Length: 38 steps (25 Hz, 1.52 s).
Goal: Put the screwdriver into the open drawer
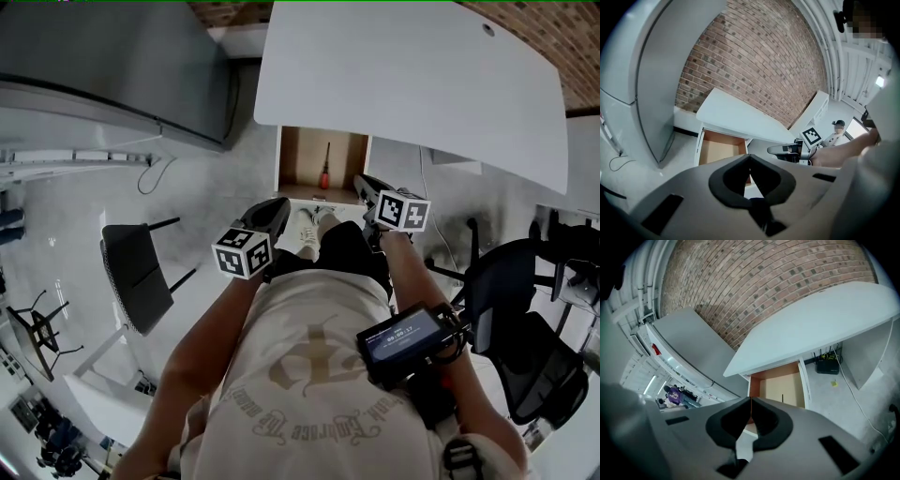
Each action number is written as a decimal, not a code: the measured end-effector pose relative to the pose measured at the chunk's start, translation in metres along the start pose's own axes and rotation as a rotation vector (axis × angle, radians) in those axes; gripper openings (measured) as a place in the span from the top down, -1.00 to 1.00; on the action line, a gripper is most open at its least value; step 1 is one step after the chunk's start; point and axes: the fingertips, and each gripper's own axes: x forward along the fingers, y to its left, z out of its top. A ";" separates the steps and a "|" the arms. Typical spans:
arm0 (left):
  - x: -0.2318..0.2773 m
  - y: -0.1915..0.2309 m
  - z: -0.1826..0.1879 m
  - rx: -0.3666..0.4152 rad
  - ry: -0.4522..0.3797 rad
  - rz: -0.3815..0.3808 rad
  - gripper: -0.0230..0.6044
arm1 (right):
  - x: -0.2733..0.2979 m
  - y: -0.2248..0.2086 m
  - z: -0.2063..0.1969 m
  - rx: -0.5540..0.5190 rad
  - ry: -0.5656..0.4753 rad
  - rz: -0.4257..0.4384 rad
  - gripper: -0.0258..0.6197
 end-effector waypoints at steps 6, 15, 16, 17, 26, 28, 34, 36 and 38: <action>0.002 -0.010 0.024 0.032 -0.033 -0.022 0.86 | -0.017 0.014 0.020 -0.027 -0.047 0.032 0.84; 0.002 -0.029 0.050 0.088 -0.064 -0.063 0.86 | -0.045 0.037 0.045 -0.078 -0.098 0.070 0.84; 0.002 -0.031 0.052 0.091 -0.069 -0.067 0.86 | -0.048 0.040 0.048 -0.076 -0.108 0.077 0.84; 0.001 -0.033 0.053 0.095 -0.073 -0.071 0.86 | -0.051 0.042 0.050 -0.077 -0.117 0.083 0.84; -0.012 -0.032 0.061 0.132 -0.077 -0.091 0.86 | -0.065 0.066 0.061 -0.149 -0.154 0.094 0.85; -0.013 -0.036 0.068 0.144 -0.086 -0.096 0.86 | -0.069 0.076 0.065 -0.199 -0.161 0.093 0.85; -0.009 -0.061 0.078 0.209 -0.099 -0.142 0.86 | -0.085 0.089 0.069 -0.252 -0.205 0.122 0.85; -0.012 -0.069 0.081 0.222 -0.106 -0.160 0.86 | -0.092 0.094 0.071 -0.263 -0.221 0.129 0.85; -0.017 -0.076 0.085 0.231 -0.115 -0.175 0.86 | -0.099 0.099 0.072 -0.274 -0.232 0.131 0.85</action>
